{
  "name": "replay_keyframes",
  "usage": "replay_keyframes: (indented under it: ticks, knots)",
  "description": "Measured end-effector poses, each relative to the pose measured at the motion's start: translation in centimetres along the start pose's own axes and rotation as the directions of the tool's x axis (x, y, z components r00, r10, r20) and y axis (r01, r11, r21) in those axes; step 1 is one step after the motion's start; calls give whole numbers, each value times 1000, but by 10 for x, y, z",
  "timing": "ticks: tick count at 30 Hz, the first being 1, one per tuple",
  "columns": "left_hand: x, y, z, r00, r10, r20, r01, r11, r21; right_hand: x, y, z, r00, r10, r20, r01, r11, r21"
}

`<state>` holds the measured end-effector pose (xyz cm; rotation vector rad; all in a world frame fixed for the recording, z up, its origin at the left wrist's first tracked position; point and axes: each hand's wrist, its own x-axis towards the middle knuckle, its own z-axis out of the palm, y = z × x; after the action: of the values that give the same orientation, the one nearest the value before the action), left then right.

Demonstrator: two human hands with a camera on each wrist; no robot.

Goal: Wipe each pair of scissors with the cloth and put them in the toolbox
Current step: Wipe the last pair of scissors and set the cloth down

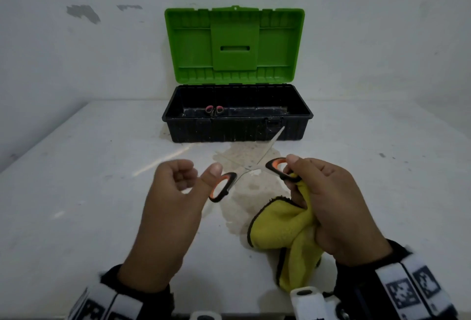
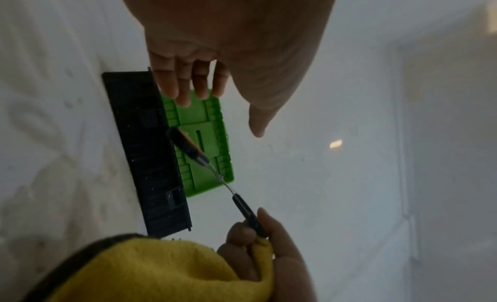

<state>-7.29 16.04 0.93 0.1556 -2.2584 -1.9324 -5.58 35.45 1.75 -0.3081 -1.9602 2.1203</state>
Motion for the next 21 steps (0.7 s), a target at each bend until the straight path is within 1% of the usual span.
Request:
replay_keyframes:
  ticks: [1,2,3,5,7,10,16,21]
  knots:
    - [0,-1,1,994,-89,66,94,993,-66,-1,1,1,1000,3,13,-3,1000,20]
    - [0,-2,2,975,-169,142,189,973,-133,-1,2,1,1000,8,30,-9,999,41]
    - [-1,-1,4,950,-224,218,270,939,-211,-2,3,2,999,14,48,-16,998,55]
    - [-2,1,6,915,-262,308,366,861,-354,-3,6,2,997,14,78,-19,998,56]
    - [-2,2,5,905,-266,331,398,802,-445,-6,7,2,994,-11,110,8,1000,26]
    - [-2,2,4,900,-261,349,415,758,-503,-9,8,-2,986,-62,156,71,996,-56]
    - [-3,5,3,884,-213,417,426,736,-526,-16,5,-9,956,-140,258,200,953,-226]
    - [-3,7,1,872,-208,442,451,692,-564,-17,3,-16,943,-166,288,257,913,-317]
